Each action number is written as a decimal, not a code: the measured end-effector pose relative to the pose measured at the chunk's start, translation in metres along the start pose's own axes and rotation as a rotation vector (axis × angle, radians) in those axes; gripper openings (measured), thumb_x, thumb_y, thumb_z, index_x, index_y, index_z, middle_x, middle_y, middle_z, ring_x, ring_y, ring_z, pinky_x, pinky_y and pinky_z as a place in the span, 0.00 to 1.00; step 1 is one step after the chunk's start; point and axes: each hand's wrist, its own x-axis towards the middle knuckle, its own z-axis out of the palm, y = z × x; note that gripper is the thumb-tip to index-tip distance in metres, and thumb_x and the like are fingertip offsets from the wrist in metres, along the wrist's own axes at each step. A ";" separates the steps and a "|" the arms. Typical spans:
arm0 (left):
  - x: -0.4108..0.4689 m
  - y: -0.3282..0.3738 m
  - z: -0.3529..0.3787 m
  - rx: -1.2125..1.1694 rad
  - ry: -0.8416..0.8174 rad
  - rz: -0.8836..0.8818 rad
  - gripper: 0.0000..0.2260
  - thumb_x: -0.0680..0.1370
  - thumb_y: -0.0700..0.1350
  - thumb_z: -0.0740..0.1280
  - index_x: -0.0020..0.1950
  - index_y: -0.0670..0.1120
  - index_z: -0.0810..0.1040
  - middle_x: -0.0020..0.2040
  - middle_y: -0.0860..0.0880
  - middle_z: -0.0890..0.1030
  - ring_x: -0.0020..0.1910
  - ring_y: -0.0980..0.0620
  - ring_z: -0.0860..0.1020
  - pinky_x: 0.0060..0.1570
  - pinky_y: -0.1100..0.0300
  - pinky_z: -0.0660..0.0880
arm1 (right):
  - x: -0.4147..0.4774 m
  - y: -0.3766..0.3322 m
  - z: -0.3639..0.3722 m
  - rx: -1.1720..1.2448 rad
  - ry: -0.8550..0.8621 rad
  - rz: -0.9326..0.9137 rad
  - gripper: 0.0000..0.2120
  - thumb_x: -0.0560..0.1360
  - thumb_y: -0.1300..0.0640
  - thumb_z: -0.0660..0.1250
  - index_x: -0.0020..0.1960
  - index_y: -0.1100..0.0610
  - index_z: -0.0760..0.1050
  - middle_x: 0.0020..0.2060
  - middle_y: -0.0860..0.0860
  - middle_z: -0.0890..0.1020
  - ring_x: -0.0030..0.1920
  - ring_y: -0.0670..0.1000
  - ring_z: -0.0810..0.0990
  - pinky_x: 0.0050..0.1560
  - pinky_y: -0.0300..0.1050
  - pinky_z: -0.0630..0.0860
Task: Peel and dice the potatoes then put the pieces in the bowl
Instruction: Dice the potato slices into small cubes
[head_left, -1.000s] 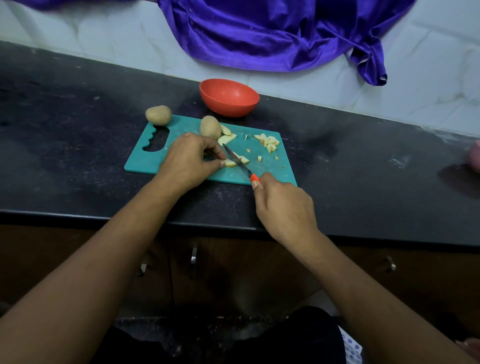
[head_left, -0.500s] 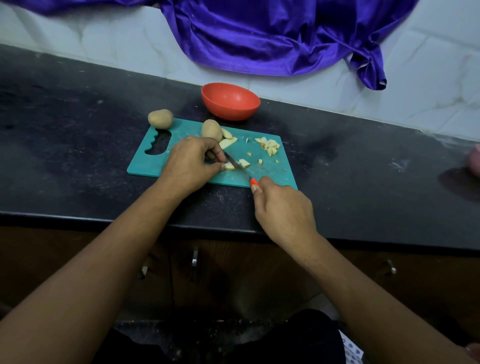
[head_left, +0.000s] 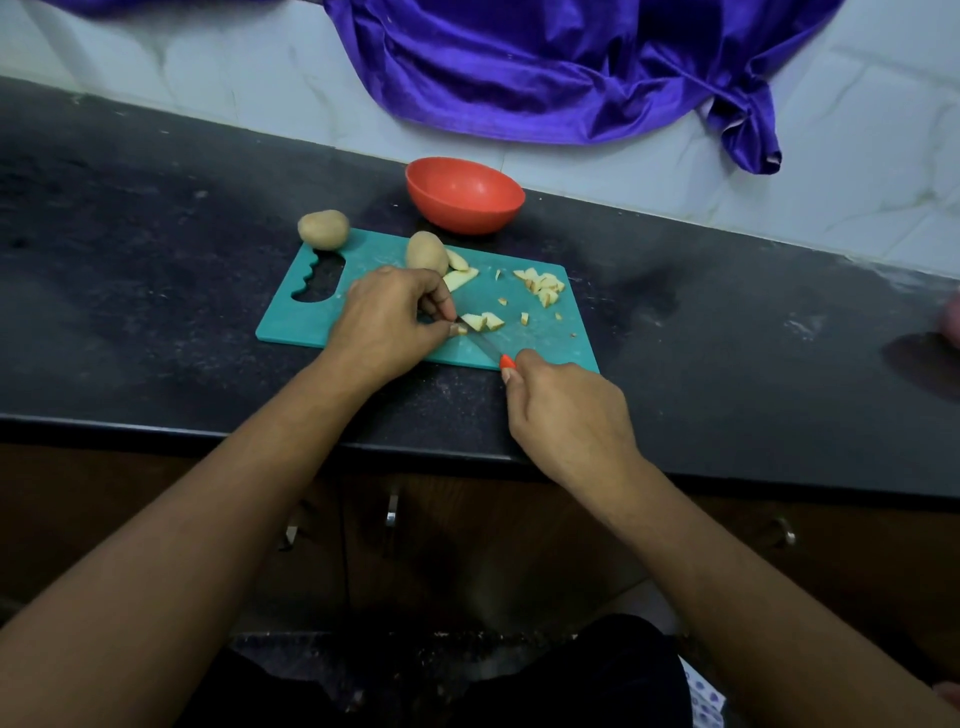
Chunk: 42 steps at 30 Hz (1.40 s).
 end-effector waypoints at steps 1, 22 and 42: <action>0.000 0.000 0.000 0.002 0.001 -0.002 0.09 0.71 0.48 0.80 0.40 0.56 0.81 0.40 0.58 0.82 0.47 0.56 0.80 0.52 0.48 0.79 | 0.001 0.000 0.000 -0.008 -0.011 -0.003 0.15 0.86 0.43 0.49 0.56 0.50 0.71 0.37 0.47 0.75 0.36 0.48 0.75 0.35 0.50 0.74; -0.003 0.003 -0.005 -0.093 0.043 -0.073 0.12 0.72 0.32 0.68 0.45 0.49 0.81 0.43 0.55 0.83 0.44 0.59 0.80 0.50 0.60 0.78 | 0.009 0.019 -0.016 -0.057 -0.062 -0.051 0.14 0.86 0.42 0.49 0.52 0.48 0.69 0.37 0.46 0.75 0.35 0.46 0.74 0.35 0.48 0.74; -0.002 0.001 -0.004 -0.072 0.033 -0.058 0.10 0.73 0.34 0.70 0.43 0.50 0.81 0.43 0.56 0.82 0.45 0.59 0.79 0.46 0.65 0.74 | 0.030 0.063 -0.015 0.042 -0.015 0.254 0.16 0.86 0.44 0.53 0.49 0.51 0.72 0.38 0.47 0.77 0.35 0.46 0.74 0.31 0.46 0.68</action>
